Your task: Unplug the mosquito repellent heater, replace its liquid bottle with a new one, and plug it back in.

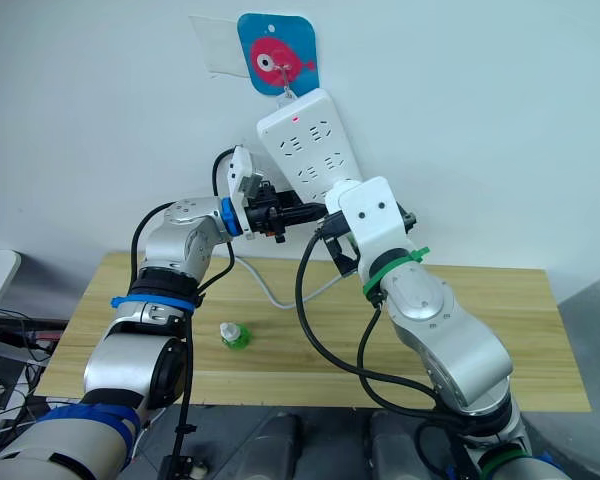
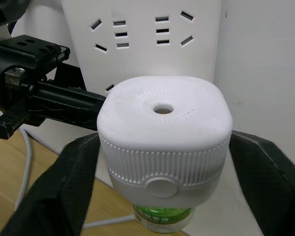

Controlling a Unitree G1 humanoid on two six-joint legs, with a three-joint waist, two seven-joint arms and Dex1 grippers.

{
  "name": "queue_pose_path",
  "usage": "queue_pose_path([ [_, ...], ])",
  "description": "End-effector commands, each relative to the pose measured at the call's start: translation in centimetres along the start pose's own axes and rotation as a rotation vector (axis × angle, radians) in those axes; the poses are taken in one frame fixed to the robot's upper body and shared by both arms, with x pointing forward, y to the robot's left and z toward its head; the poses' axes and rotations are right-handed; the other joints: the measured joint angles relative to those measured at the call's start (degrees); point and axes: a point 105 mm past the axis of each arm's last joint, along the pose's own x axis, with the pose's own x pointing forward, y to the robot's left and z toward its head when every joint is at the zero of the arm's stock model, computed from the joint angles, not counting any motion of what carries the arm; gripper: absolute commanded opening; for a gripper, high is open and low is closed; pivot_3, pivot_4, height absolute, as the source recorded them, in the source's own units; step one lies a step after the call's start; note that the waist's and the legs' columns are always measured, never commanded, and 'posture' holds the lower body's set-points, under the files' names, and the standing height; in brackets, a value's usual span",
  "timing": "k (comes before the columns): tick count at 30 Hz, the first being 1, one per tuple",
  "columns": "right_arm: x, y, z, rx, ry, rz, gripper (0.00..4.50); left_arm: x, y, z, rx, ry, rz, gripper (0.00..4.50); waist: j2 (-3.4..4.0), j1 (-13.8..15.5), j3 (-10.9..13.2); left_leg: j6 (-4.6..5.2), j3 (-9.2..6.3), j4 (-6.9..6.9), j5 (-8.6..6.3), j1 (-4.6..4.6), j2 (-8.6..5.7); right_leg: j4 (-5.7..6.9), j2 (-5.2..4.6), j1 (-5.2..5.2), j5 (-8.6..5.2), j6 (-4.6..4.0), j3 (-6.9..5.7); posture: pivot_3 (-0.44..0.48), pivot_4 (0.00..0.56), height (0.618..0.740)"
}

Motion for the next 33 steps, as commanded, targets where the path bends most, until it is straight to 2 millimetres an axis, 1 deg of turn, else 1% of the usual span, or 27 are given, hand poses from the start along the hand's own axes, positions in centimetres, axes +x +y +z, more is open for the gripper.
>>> queue_pose_path([
  [1,0.0,0.0,1.5,-0.021,-0.079,-0.013,2.90,0.1,0.2,0.0,0.004,0.006,0.020,1.38,0.00,-0.11,0.00,0.00,0.01,0.00,0.00,0.00,0.00,0.00,-0.01,0.00,0.00,0.00,0.00,0.108,0.254,0.740],
  [6,0.1,0.1,1.6,-0.033,-0.091,-0.013,2.90,0.1,0.2,-0.1,0.005,0.009,0.022,1.38,0.00,-0.25,0.00,-0.11,0.00,0.00,0.10,0.00,-0.02,0.01,-0.03,0.00,0.00,0.00,0.00,0.106,0.254,0.740],
  [9,-0.1,0.1,1.6,-0.034,-0.093,-0.011,2.90,0.0,0.5,-0.2,0.000,0.013,0.049,1.38,0.00,-0.28,0.00,-0.14,0.00,0.00,0.14,0.00,-0.03,0.01,-0.03,0.00,0.00,0.00,0.00,0.106,0.255,0.740],
  [15,-1.4,0.0,1.2,-0.032,-0.082,0.012,2.90,-0.6,2.3,-0.4,-0.049,0.022,0.167,1.38,0.00,-0.14,0.00,-0.16,-0.06,0.00,0.15,-0.02,-0.06,0.01,-0.06,0.02,0.00,0.01,-0.04,0.107,0.259,0.740],
  [20,-2.3,-0.4,1.4,-0.037,-0.077,0.011,2.90,-0.8,2.7,-0.7,-0.043,0.035,0.186,1.38,0.00,-0.27,0.00,-0.19,-0.07,0.00,0.21,-0.04,-0.08,0.01,-0.25,0.05,0.01,0.03,-0.06,0.101,0.264,0.740],
  [24,-2.5,-0.4,1.3,-0.029,-0.068,0.004,2.90,-0.8,2.8,-0.8,-0.042,0.033,0.193,1.38,0.00,-0.72,0.00,-0.19,-0.03,0.00,0.54,0.00,-0.10,0.00,-0.26,0.09,0.22,0.31,-0.09,0.095,0.264,0.740],
  [28,-3.1,-1.2,1.4,-0.021,-0.071,-0.025,2.90,-0.8,2.9,-0.9,-0.028,0.039,0.196,1.38,0.00,-0.93,0.00,-0.18,0.03,-0.01,0.68,-0.03,-0.10,0.00,-0.26,0.12,0.24,0.33,-0.08,0.093,0.266,0.740],
  [30,-3.7,-2.3,1.3,-0.012,-0.073,-0.055,2.90,-1.0,2.9,-0.9,-0.028,0.040,0.194,1.38,0.00,-0.96,0.00,-0.19,0.03,-0.02,0.68,-0.05,-0.10,0.00,-0.30,0.12,0.25,0.35,-0.05,0.088,0.269,0.740],
  [32,-4.1,-3.5,1.2,0.010,-0.085,-0.083,2.90,-1.2,2.9,-0.9,-0.034,0.037,0.190,2.08,0.00,-1.12,0.00,-0.19,0.04,-0.03,0.69,-0.06,-0.10,-0.02,-0.35,0.12,0.26,0.37,-0.05,0.088,0.269,0.740],
  [33,-4.2,-4.0,1.1,0.018,-0.087,-0.089,2.90,-1.3,2.9,-1.0,-0.035,0.038,0.189,2.26,0.00,-1.32,0.00,-0.19,0.05,-0.03,0.69,-0.07,-0.10,-0.03,-0.37,0.12,0.26,0.38,-0.04,0.086,0.271,0.740],
])
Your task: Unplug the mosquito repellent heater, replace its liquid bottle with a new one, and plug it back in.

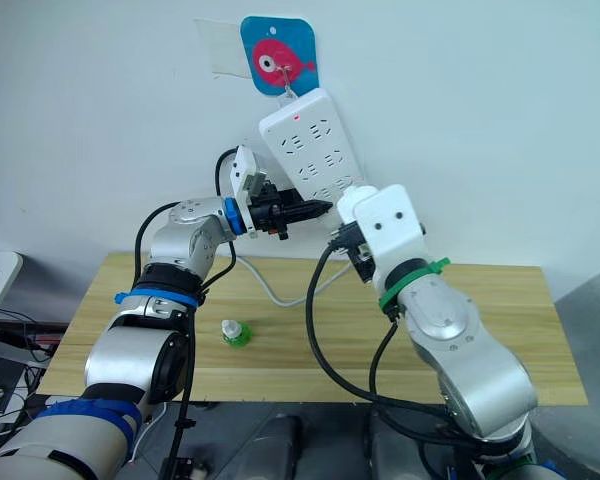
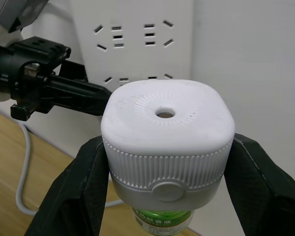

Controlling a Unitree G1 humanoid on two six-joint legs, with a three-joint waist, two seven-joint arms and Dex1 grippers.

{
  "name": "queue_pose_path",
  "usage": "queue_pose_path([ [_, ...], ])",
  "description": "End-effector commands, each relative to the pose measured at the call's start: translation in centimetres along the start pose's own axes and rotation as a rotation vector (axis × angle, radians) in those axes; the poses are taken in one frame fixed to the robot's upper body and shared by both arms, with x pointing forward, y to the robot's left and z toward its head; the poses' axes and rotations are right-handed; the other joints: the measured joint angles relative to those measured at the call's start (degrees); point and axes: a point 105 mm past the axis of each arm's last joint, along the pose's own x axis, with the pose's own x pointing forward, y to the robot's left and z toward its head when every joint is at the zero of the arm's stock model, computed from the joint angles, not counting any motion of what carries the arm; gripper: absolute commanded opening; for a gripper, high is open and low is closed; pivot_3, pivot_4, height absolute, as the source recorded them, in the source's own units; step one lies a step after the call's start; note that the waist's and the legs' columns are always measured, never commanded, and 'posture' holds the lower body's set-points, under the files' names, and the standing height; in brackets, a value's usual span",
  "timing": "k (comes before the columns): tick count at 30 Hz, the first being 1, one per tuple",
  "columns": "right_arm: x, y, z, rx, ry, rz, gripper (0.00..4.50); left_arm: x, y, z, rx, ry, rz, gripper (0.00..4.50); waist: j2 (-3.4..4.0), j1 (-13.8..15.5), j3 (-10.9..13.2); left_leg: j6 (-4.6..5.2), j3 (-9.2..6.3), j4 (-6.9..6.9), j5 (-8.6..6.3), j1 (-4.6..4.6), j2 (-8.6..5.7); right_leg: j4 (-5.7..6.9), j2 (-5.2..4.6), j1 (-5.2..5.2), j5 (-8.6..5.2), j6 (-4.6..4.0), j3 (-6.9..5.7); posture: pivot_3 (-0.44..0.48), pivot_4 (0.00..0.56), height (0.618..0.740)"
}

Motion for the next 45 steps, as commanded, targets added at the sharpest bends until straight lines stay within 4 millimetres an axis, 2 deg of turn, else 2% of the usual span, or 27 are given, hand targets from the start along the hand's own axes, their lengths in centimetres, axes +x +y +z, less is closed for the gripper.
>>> queue_pose_path([
  [1,-1.2,-2.1,0.8,0.057,-0.072,-0.059,2.90,-1.4,1.6,-0.4,-0.012,0.027,0.106,2.50,0.03,-0.40,0.02,0.00,0.03,-0.05,0.00,0.00,0.00,-0.04,0.00,-0.02,0.01,0.02,0.02,0.086,0.271,0.740],
  [2,-1.4,-2.9,0.5,0.110,-0.068,-0.081,2.90,-1.7,1.8,-0.5,-0.009,0.032,0.115,2.90,0.03,-0.37,0.02,0.00,0.08,-0.14,0.00,-0.01,-0.02,-0.09,0.00,-0.04,0.01,0.02,0.03,0.081,0.272,0.740],
  [4,-1.7,-4.0,-0.1,0.252,-0.072,-0.105,2.90,-2.7,1.9,-0.8,0.004,0.039,0.126,3.37,0.03,-0.33,0.02,-0.02,0.03,-0.36,0.03,0.04,-0.01,-0.16,0.00,-0.04,0.01,0.01,-0.03,0.080,0.272,0.740],
  [8,-2.3,-5.1,-1.9,0.582,-0.073,-0.136,2.90,-5.6,1.0,-2.2,0.021,0.049,0.133,4.32,0.08,-1.70,0.00,-0.21,0.15,-0.89,0.31,0.28,0.07,-0.17,-0.06,-0.04,0.02,0.00,0.03,0.088,0.264,0.740],
  [9,-2.5,-5.2,-2.4,0.646,-0.064,-0.140,2.90,-6.4,0.6,-2.7,0.019,0.058,0.137,4.46,0.11,-2.10,0.02,-0.22,0.14,-0.97,0.31,0.33,0.15,-0.15,-0.06,-0.05,0.02,-0.01,0.01,0.088,0.264,0.740],
  [11,-2.6,-5.2,-3.2,0.773,-0.058,-0.147,2.90,-8.0,-1.0,-3.5,0.025,0.080,0.125,4.46,0.13,-2.34,0.05,-0.32,0.15,-1.29,0.37,0.29,0.21,-0.15,-0.10,-0.25,-0.02,-0.10,0.01,0.099,0.265,0.740],
  [14,-2.7,-4.8,-3.9,0.915,-0.049,-0.145,2.90,-9.5,-4.3,-4.0,0.070,0.095,0.084,4.46,0.14,-1.80,0.06,-0.61,0.08,-1.93,0.54,0.18,0.26,-0.15,-0.41,-0.56,-0.01,-0.59,-0.01,0.114,0.266,0.740],
  [16,-2.7,-4.3,-4.3,1.006,-0.044,-0.136,2.90,-9.3,-6.9,-3.6,0.136,0.073,0.028,4.46,0.15,-1.38,0.07,-0.79,-0.03,-1.98,0.64,-0.29,0.27,-0.09,-0.47,-1.07,-0.11,-0.79,-0.01,0.123,0.265,0.740],
  [19,-2.5,-3.4,-4.6,1.116,-0.038,-0.118,2.90,-7.7,-9.9,-2.3,0.202,-0.009,-0.045,4.46,0.18,0.00,0.09,-0.81,-0.09,-2.10,0.65,-0.36,0.17,-0.21,-0.58,-1.07,-0.23,-0.84,-0.12,0.134,0.270,0.740],
  [23,-2.1,-1.8,-4.3,1.272,-0.058,-0.087,2.90,-5.3,-12.1,-1.1,0.260,-0.122,-0.082,4.46,0.18,0.13,0.09,-0.59,0.03,-2.00,0.53,-0.28,0.03,-0.30,-0.64,-0.89,-0.22,-0.77,-0.13,0.127,0.272,0.740],
  [29,-1.5,-0.2,-3.0,1.409,-0.119,-0.014,2.90,-3.0,-13.9,-1.7,0.271,-0.186,-0.123,4.46,0.18,-0.90,0.11,-0.56,0.34,-1.99,0.53,-0.08,0.04,-0.33,-0.47,-0.80,-0.34,-0.50,0.03,0.102,0.282,0.740],
  [34,-1.4,-0.3,-3.1,1.430,-0.109,0.020,2.90,-1.8,-14.3,-2.0,0.271,-0.207,-0.129,4.46,0.16,-2.10,0.13,-0.55,0.34,-1.99,0.54,-0.04,0.03,-0.21,-0.38,-0.81,-0.33,-0.51,0.08,0.088,0.287,0.740],
  [41,-2.3,-3.0,-5.0,1.380,-0.020,0.019,2.90,-2.3,-13.7,-2.2,0.275,-0.204,-0.113,4.46,0.13,-1.81,0.16,-0.52,0.25,-2.02,0.53,-0.13,0.08,-0.31,-0.36,-0.80,-0.34,-0.49,0.06,0.081,0.288,0.740],
  [45,-2.6,-4.9,-6.2,1.330,0.040,0.104,2.90,-3.1,-13.4,-2.5,0.293,-0.198,-0.091,4.46,0.12,-1.85,0.25,-0.49,0.40,-1.95,0.52,-0.18,-0.02,-0.43,-0.44,-0.76,-0.29,-0.39,0.09,0.066,0.286,0.740],
])
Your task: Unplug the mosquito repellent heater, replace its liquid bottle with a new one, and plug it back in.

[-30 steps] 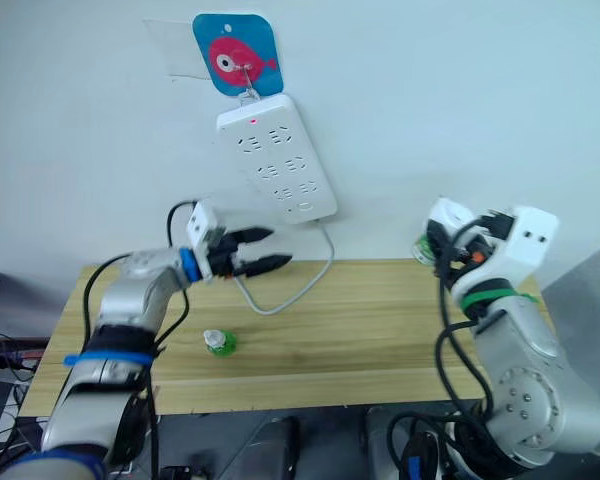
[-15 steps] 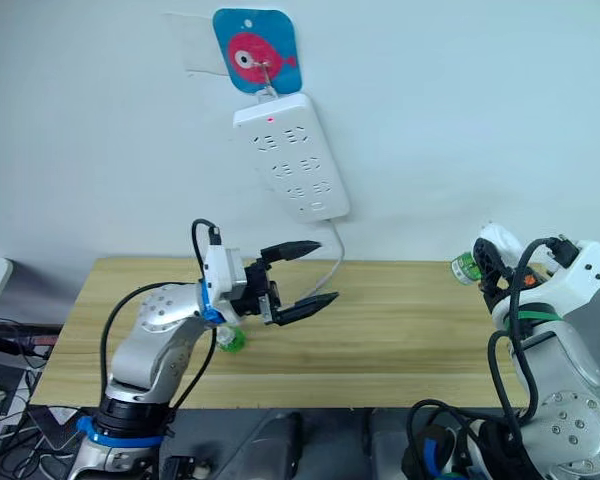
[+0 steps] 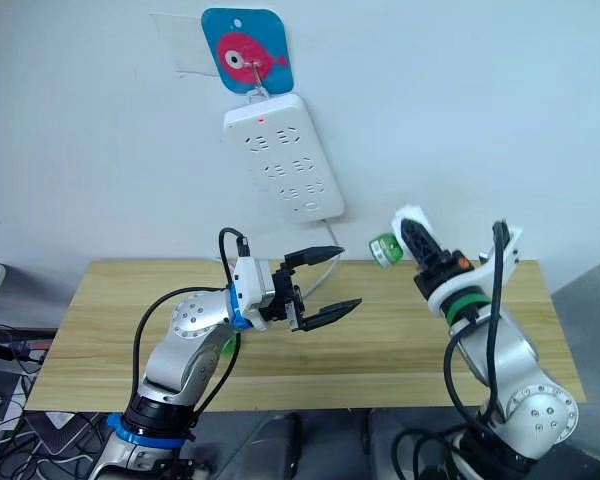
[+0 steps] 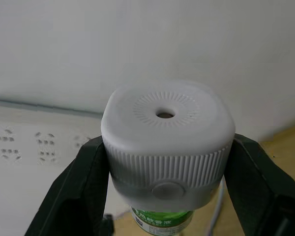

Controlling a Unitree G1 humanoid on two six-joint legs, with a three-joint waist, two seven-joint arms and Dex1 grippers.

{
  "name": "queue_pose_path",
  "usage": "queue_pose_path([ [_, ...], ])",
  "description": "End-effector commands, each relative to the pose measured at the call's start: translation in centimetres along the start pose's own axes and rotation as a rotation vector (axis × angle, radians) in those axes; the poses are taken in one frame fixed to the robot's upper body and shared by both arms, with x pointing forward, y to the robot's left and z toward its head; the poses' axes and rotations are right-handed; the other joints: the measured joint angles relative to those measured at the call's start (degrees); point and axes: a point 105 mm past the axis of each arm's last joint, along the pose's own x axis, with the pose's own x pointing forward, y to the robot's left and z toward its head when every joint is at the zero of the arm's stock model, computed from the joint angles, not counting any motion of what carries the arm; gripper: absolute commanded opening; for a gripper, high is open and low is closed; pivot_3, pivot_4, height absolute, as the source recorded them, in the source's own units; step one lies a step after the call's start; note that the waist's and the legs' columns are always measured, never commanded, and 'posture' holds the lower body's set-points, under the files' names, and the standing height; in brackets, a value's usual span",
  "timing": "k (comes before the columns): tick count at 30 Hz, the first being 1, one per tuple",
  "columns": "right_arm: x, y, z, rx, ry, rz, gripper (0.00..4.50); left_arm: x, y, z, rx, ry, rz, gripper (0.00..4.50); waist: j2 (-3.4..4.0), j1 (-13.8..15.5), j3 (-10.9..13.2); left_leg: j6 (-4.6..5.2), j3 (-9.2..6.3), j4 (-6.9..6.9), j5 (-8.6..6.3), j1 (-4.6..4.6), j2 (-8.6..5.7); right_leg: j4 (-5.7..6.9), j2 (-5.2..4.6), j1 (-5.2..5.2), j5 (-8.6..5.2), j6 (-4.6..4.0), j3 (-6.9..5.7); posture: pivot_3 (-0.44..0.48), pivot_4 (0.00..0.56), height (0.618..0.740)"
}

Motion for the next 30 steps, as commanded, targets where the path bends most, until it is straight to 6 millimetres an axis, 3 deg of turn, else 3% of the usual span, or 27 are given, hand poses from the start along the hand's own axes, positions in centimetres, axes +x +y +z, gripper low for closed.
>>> queue_pose_path([
  [1,-0.7,0.5,2.0,-0.003,0.028,0.111,2.90,-0.6,-0.1,0.5,0.037,-0.021,0.002,4.46,-0.02,0.00,0.03,0.02,0.05,0.04,0.00,0.01,-0.02,0.00,-0.03,0.00,0.02,0.03,0.04,0.065,0.286,0.740],
  [5,-0.7,-0.6,3.8,0.012,0.061,0.125,2.90,-0.8,-0.9,0.2,0.027,-0.015,-0.025,4.46,-0.03,0.01,0.05,0.13,-0.04,0.05,0.05,0.19,0.03,-0.34,0.15,0.38,0.01,0.09,-0.03,0.065,0.286,0.740],
  [9,-0.2,-0.1,4.2,-0.005,0.063,0.146,2.90,0.0,-1.3,0.4,0.022,-0.027,-0.029,4.46,-0.04,0.01,0.06,0.13,-0.04,0.04,0.05,0.20,0.04,-0.34,0.33,0.40,0.01,0.08,0.00,0.065,0.286,0.740],
  [30,0.1,3.7,1.0,0.012,0.044,0.183,2.90,4.1,-0.3,0.1,0.062,-0.073,0.098,4.46,-0.07,0.17,0.08,0.11,-0.10,0.09,0.05,0.18,0.06,-0.37,0.21,0.49,0.02,0.09,-0.02,0.061,0.261,0.740],
])
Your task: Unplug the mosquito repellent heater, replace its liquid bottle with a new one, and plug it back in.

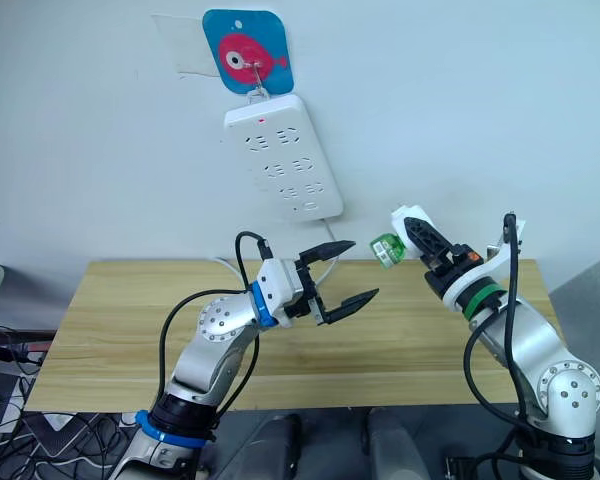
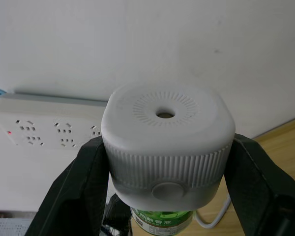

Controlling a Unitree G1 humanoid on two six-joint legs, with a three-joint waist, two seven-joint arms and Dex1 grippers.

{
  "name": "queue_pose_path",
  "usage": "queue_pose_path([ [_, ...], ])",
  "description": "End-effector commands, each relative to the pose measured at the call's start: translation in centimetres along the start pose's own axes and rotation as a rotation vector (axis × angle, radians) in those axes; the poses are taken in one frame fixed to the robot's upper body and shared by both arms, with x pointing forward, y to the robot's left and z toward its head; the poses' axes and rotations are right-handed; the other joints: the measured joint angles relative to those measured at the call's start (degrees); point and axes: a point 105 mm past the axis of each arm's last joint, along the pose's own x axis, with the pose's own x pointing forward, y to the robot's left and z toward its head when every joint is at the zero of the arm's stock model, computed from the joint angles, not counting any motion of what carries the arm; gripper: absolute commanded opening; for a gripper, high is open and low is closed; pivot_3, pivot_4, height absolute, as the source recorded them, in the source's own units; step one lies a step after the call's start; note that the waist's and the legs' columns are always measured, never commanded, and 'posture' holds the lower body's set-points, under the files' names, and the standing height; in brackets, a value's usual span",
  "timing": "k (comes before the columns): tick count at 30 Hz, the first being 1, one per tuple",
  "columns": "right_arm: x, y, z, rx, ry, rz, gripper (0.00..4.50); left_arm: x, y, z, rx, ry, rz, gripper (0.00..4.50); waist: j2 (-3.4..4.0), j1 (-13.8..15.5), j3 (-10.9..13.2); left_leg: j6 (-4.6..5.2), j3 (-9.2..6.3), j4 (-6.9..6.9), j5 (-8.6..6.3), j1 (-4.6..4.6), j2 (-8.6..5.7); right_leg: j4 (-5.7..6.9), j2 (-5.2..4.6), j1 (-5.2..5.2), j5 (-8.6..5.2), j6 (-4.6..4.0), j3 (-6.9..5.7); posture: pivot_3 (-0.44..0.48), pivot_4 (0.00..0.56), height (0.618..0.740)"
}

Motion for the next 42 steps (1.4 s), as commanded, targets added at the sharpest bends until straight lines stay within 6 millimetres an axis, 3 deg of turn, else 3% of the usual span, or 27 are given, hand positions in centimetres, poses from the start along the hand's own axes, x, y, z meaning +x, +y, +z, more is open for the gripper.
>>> queue_pose_path([
  [1,-0.4,1.4,-0.2,-0.006,-0.012,0.046,2.90,0.8,-0.2,0.9,0.037,-0.044,0.003,4.46,0.00,0.01,0.00,0.00,0.00,0.00,0.00,0.00,0.00,0.00,0.00,0.01,0.00,0.00,0.00,0.061,0.261,0.740],
  [24,-0.3,1.5,-0.7,0.004,-0.013,0.050,2.90,2.1,0.1,0.7,0.031,-0.063,0.065,4.46,0.00,0.02,-0.01,0.01,-0.03,0.05,0.01,0.04,-0.01,0.04,-0.08,0.08,0.02,-0.02,-0.02,0.051,0.259,0.740],
  [29,-0.2,1.6,-0.7,0.006,-0.012,0.054,2.90,2.0,0.3,0.3,0.024,-0.050,0.078,3.24,0.00,0.03,-0.01,0.01,-0.03,0.06,0.01,0.04,0.00,0.04,-0.09,0.09,0.10,-0.16,-0.03,0.055,0.259,0.740],
  [34,-0.2,1.8,-1.0,0.003,-0.002,0.058,2.90,2.2,0.1,0.5,0.023,-0.062,0.074,3.24,0.00,0.02,-0.01,0.02,-0.04,0.06,0.02,0.05,-0.01,0.05,-0.09,0.10,0.15,-0.24,-0.03,0.055,0.259,0.740],
  [39,-0.2,1.8,-1.0,0.002,-0.001,0.059,2.90,2.3,-0.1,0.6,0.022,-0.070,0.066,2.25,0.00,0.03,-0.01,0.02,-0.03,0.07,0.02,0.06,0.00,0.05,-0.09,0.10,0.16,-0.25,-0.04,0.055,0.259,0.740],
  [42,-0.1,1.8,-1.0,0.002,-0.002,0.057,2.90,2.3,0.0,0.5,0.020,-0.070,0.064,2.25,0.01,0.03,-0.02,0.02,-0.04,0.07,0.02,0.06,-0.01,0.06,-0.10,0.11,0.17,-0.27,-0.04,0.052,0.254,0.740],
])
